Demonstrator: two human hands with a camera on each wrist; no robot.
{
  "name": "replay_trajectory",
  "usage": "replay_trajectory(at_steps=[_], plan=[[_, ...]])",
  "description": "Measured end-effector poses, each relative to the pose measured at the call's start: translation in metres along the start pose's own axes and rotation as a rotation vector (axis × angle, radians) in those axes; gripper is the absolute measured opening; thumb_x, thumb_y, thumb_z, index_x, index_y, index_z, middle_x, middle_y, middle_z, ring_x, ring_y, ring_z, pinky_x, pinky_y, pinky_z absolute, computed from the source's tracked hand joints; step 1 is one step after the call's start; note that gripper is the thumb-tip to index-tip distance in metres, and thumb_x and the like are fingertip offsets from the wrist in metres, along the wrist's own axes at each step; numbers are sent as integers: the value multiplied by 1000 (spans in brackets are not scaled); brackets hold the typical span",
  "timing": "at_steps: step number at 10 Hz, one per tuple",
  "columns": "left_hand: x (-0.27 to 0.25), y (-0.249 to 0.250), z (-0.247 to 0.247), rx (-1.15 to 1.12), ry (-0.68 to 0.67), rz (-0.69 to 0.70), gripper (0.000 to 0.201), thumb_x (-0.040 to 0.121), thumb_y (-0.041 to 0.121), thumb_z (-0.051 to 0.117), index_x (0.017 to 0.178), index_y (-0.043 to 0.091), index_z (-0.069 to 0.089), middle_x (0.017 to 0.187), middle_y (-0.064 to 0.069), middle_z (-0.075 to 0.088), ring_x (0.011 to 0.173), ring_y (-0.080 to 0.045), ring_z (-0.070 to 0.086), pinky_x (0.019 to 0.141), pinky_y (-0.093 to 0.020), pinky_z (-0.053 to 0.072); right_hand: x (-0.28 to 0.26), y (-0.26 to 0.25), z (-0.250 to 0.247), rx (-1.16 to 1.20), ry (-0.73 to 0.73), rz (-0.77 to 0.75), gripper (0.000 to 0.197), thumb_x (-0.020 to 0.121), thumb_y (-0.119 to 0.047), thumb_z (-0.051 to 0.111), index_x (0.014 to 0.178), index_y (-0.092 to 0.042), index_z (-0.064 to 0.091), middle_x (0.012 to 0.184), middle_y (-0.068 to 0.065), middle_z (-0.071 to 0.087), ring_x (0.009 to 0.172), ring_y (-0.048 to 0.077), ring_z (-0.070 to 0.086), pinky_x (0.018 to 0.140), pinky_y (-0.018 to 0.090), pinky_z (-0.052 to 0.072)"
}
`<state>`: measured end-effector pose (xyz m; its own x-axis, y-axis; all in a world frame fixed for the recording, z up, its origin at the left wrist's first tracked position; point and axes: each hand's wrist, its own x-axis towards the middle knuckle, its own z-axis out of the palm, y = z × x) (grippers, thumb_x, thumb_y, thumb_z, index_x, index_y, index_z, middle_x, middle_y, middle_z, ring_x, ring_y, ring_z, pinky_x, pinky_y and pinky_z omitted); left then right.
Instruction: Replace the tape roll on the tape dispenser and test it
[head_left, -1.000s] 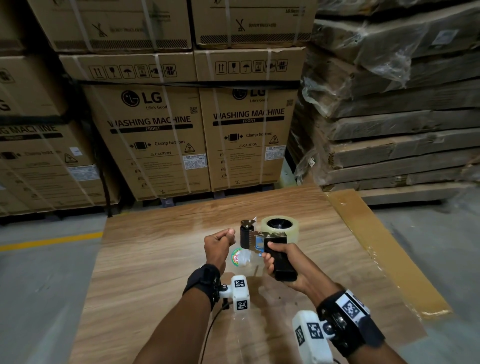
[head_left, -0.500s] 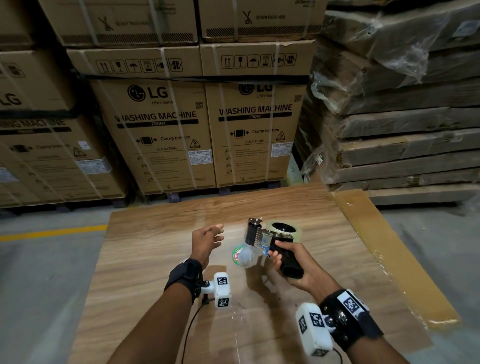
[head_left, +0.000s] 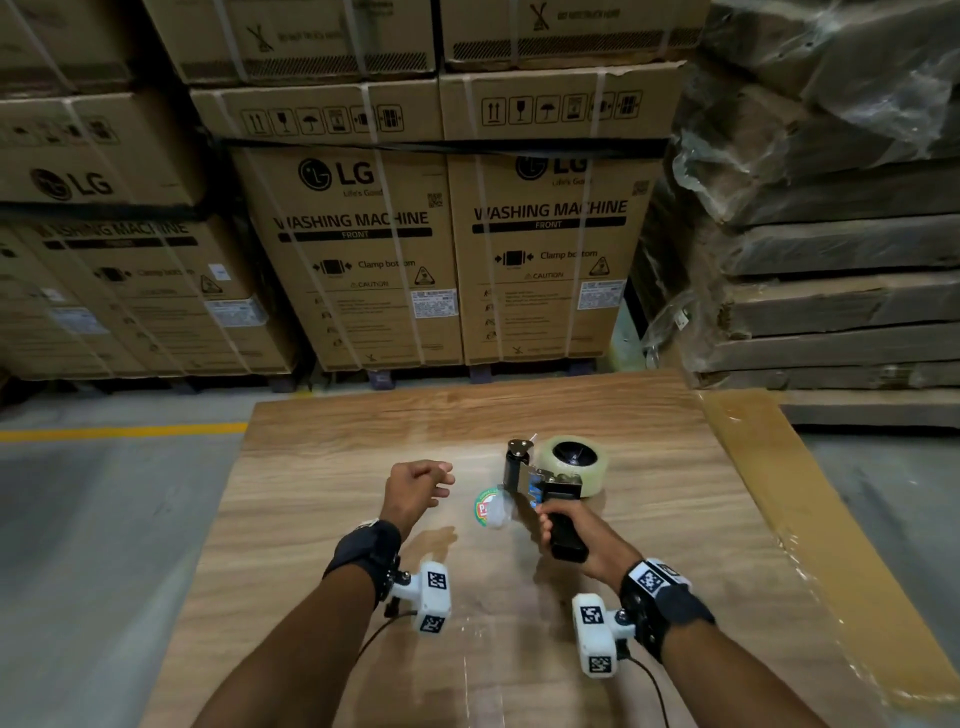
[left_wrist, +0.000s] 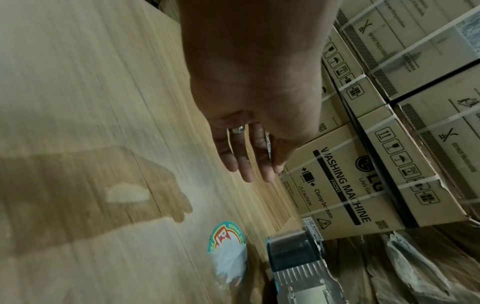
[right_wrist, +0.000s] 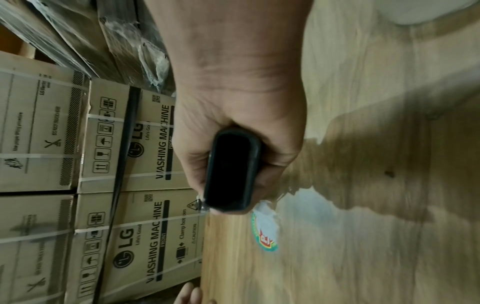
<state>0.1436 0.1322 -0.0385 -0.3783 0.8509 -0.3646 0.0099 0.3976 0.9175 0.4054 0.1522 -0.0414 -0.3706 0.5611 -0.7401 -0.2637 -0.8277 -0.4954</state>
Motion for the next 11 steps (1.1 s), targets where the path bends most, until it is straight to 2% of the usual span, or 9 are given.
replay_trajectory(at_steps=[3, 4, 5, 6, 7, 8, 9, 10, 11], plan=[[-1, -2, 1, 109, 56, 38, 16, 96, 10, 61, 95, 10, 76, 80, -5, 76, 62, -15, 64, 57, -23, 48, 29, -4, -15, -169, 16, 46, 14, 92, -2, 62, 78, -4, 65, 63, 7, 58, 48, 16, 56, 45, 26, 48], [-7, -7, 2, 122, 64, 36, 16, 96, 9, 60, 95, 8, 76, 79, -5, 75, 62, -16, 64, 57, -23, 47, 31, 0, -22, -223, 27, 61, 14, 91, -4, 64, 77, -2, 63, 63, 10, 58, 50, 19, 56, 46, 27, 48], [-16, -13, 6, 149, 70, 36, 17, 97, 9, 59, 92, 11, 75, 79, -6, 75, 61, -16, 64, 57, -24, 47, 31, 9, -34, -318, 28, 58, 19, 86, -9, 69, 69, -2, 62, 65, 16, 57, 52, 24, 54, 47, 28, 49], [-21, -16, 8, 192, 57, 37, 18, 96, 7, 59, 89, 11, 76, 78, -7, 75, 62, -17, 64, 56, -23, 47, 29, 13, -38, -303, 76, 28, 14, 74, -10, 78, 75, 1, 69, 70, 18, 60, 56, 27, 57, 52, 32, 51], [-25, -22, 8, 339, 54, 89, 17, 93, 9, 63, 90, 9, 79, 84, -5, 76, 69, -16, 66, 62, -22, 49, 24, 15, -38, -341, 211, -31, 45, 56, -11, 88, 95, 8, 75, 74, 19, 70, 59, 31, 66, 61, 41, 59], [-29, -21, 10, 474, 74, 133, 16, 91, 13, 66, 96, 15, 80, 90, -2, 77, 80, -14, 68, 75, -25, 50, 20, 18, -35, -375, 285, -67, 47, 53, -15, 92, 92, 6, 76, 76, 19, 74, 61, 34, 69, 67, 54, 64], [-35, -18, 9, 608, 10, 191, 24, 91, 17, 63, 112, 17, 75, 102, -3, 76, 95, -20, 69, 91, -32, 52, 17, 24, -28, -533, 404, -203, 50, 49, -36, 94, 85, -5, 79, 83, 11, 79, 78, 30, 75, 76, 49, 66], [-38, -14, 6, 736, -33, 264, 32, 93, 21, 62, 124, 17, 70, 114, -3, 73, 111, -23, 65, 98, -34, 48, 11, 26, -21, -716, 439, -302, 52, 58, -48, 88, 94, -12, 80, 94, 7, 80, 94, 28, 75, 81, 38, 62], [-41, -6, -7, 862, -63, 345, 43, 96, 27, 57, 139, 21, 57, 124, 0, 69, 122, -26, 58, 99, -36, 45, 6, 29, -6, -941, 524, -460, 64, 68, -62, 77, 103, -8, 73, 102, 12, 78, 102, 33, 72, 79, 34, 55]])
